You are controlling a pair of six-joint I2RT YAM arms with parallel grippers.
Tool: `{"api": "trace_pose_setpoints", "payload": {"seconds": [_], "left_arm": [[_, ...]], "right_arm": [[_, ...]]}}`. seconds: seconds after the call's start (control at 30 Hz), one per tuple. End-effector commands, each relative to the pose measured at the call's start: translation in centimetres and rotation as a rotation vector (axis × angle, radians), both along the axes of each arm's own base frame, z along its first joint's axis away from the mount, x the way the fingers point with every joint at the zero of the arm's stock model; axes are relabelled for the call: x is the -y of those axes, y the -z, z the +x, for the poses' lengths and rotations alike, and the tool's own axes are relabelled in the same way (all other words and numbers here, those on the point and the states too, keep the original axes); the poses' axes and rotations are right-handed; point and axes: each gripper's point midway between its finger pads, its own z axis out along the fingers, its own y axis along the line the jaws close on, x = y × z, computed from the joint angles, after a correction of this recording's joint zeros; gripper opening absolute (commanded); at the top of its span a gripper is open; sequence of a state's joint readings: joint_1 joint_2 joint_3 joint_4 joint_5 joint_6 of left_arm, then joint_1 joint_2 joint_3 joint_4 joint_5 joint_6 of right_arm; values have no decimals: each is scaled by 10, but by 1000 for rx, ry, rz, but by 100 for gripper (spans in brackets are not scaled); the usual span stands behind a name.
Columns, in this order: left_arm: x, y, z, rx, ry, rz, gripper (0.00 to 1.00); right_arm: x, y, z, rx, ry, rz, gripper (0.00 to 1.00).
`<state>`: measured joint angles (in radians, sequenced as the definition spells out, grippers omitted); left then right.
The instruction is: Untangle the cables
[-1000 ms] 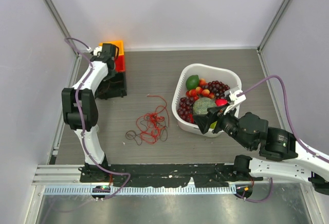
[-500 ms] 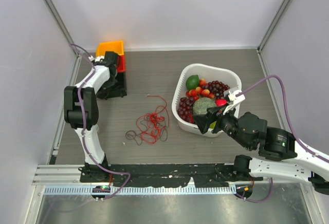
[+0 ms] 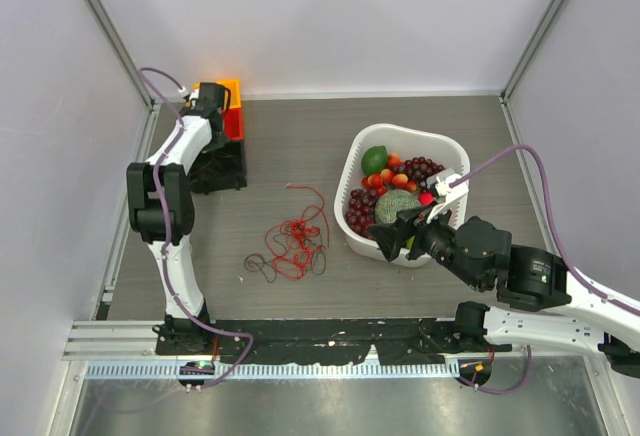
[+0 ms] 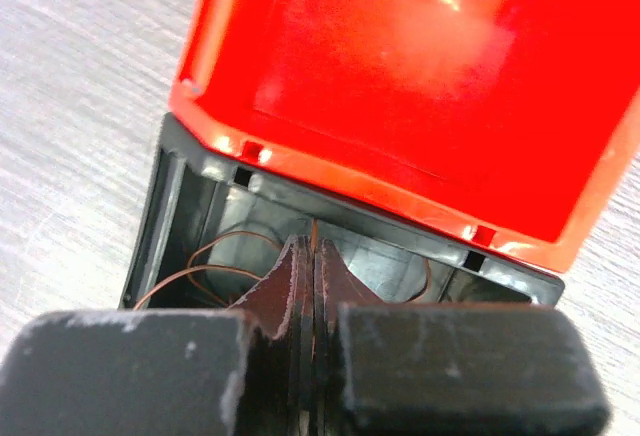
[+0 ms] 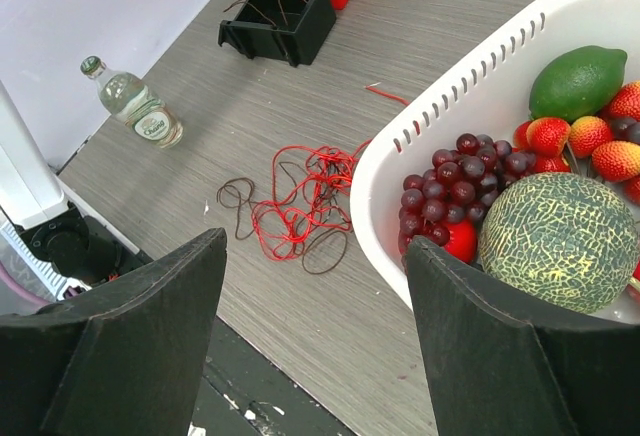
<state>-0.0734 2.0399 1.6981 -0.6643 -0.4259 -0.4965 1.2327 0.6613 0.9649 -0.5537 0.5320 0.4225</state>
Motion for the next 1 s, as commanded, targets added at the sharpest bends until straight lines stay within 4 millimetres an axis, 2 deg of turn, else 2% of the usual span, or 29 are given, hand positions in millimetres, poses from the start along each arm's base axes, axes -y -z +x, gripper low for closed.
{"api": "trace_pose_setpoints", "payload": {"seconds": [0.0,0.17,0.23,0.3,0.47,0.6,0.77,0.87,0.97], "left_arm": [[11,-9,23,43,159,-6,0],[17,-4,23,42,233,-25,3],[21,2,19,21,255,-65,9],[23,3,14,18,258,-84,20],[23,-22,2,91,237,-95,43],[26,-52,-3,156,232,-116,49],[29,-88,-10,224,243,-125,68],[27,-97,-14,225,250,-113,78],[22,-95,-21,201,230,-102,77]], "right_arm": [[0,-14,1,8,13,72,77],[-3,-12,1,5,6,60,77],[-4,-12,1,5,3,59,77],[-6,-13,1,7,0,62,77],[-7,-12,0,4,-11,64,77],[-9,-10,0,-1,-11,63,77],[-14,-7,-1,-12,-24,63,77],[-13,-6,-1,-18,-23,70,77],[-14,-4,-2,-22,-25,68,77]]}}
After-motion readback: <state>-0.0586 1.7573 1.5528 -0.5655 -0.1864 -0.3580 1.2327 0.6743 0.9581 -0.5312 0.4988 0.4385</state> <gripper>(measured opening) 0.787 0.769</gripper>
